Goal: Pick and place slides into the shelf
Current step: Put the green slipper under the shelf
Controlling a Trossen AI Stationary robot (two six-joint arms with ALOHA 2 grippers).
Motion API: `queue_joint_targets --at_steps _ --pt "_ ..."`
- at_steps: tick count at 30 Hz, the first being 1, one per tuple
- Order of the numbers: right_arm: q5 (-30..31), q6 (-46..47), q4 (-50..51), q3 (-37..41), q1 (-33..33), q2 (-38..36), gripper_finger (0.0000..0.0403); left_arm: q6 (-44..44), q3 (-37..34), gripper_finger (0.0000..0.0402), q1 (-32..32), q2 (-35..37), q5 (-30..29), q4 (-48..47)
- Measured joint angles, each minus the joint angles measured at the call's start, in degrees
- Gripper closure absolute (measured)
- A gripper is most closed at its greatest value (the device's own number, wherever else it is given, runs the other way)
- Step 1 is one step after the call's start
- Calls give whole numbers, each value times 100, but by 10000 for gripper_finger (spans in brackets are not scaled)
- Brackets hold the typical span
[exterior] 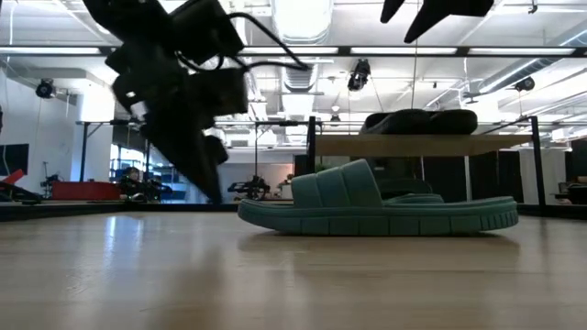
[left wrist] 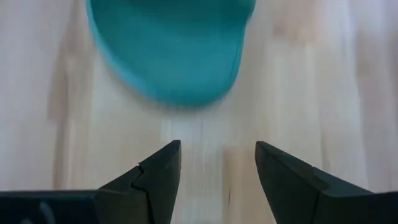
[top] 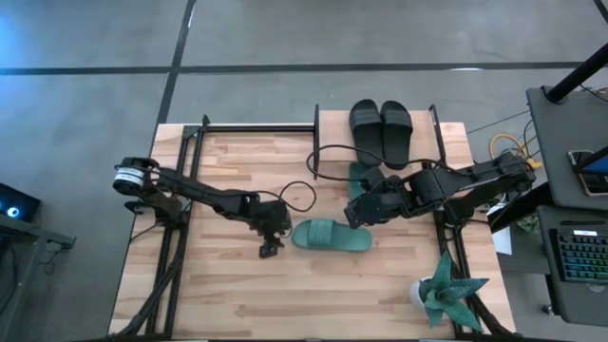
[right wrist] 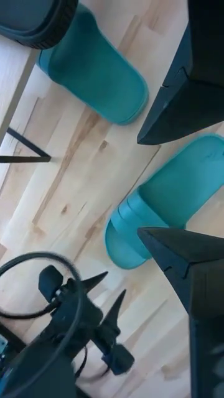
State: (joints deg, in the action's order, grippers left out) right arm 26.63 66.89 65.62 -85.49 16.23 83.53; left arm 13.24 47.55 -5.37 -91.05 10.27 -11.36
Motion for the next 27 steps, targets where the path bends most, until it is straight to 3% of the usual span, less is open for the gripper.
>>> queue_joint_targets --at_steps 9,16,20,27 --pt "-7 277 -15 181 0 4 184 -34 18 211 67 -623 -24 1065" --pt "-4 296 -20 184 2 4 184 -149 344 211 182 -963 -608 1430" --pt "-2 300 -19 203 2 4 184 -160 640 211 248 -1182 -613 2092" --pt "-6 300 10 205 4 4 184 -157 1407 211 289 -1901 -632 2141"
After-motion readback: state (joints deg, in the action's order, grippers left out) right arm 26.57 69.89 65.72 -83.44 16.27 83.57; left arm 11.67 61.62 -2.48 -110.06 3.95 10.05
